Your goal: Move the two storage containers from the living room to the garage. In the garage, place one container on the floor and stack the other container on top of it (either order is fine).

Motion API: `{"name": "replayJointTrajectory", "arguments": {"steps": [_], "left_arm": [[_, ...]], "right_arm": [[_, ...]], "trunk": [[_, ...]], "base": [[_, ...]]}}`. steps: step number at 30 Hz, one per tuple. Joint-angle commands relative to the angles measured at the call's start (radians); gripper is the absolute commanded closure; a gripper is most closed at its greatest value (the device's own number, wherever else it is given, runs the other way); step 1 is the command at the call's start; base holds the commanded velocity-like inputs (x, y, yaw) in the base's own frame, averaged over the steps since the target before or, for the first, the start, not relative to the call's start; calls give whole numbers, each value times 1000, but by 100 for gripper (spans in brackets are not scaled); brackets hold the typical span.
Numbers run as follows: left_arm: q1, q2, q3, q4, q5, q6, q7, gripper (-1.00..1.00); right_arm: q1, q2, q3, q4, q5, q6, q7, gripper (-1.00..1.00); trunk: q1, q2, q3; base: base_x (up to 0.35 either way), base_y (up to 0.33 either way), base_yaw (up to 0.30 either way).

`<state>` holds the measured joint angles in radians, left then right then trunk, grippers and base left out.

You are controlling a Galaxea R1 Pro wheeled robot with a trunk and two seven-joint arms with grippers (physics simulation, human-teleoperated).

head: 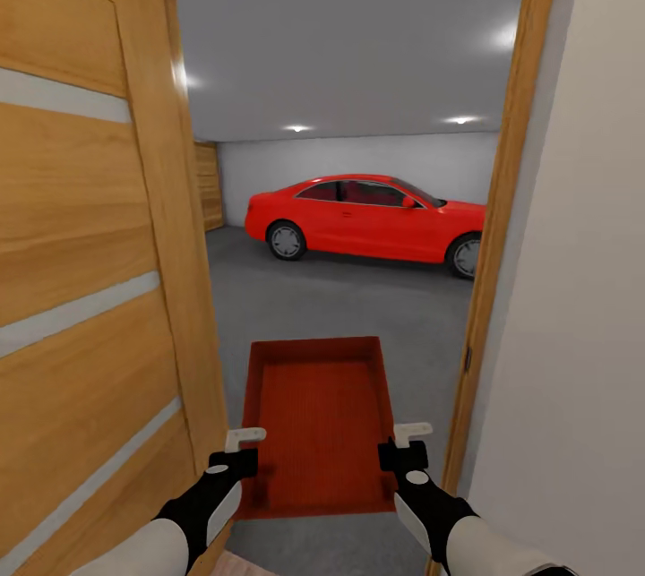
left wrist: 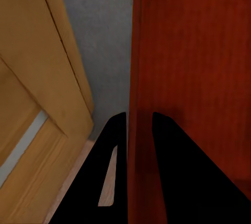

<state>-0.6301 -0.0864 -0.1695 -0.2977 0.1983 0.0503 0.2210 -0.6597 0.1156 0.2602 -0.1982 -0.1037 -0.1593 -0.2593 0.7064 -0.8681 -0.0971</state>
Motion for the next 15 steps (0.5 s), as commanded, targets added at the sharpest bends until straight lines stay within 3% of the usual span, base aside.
{"name": "replayJointTrajectory", "arguments": {"steps": [1,11,15], "left_arm": [[0,28,50,-6,-11,-55,43,100],[0,28,50,-6,-11,-55,43,100],[0,28,49,-6,-11,-55,43,100]], "right_arm": [[-1,0,-42,3,-91,-8,-23,100],[-1,0,-42,3,-91,-8,-23,100],[-1,0,-42,3,-91,-8,-23,100]], "trunk": [[1,-1,-2],[1,-1,-2],[1,-1,-2]], "base": [[233,230,-282],[233,230,-272],[233,230,-75]]}}
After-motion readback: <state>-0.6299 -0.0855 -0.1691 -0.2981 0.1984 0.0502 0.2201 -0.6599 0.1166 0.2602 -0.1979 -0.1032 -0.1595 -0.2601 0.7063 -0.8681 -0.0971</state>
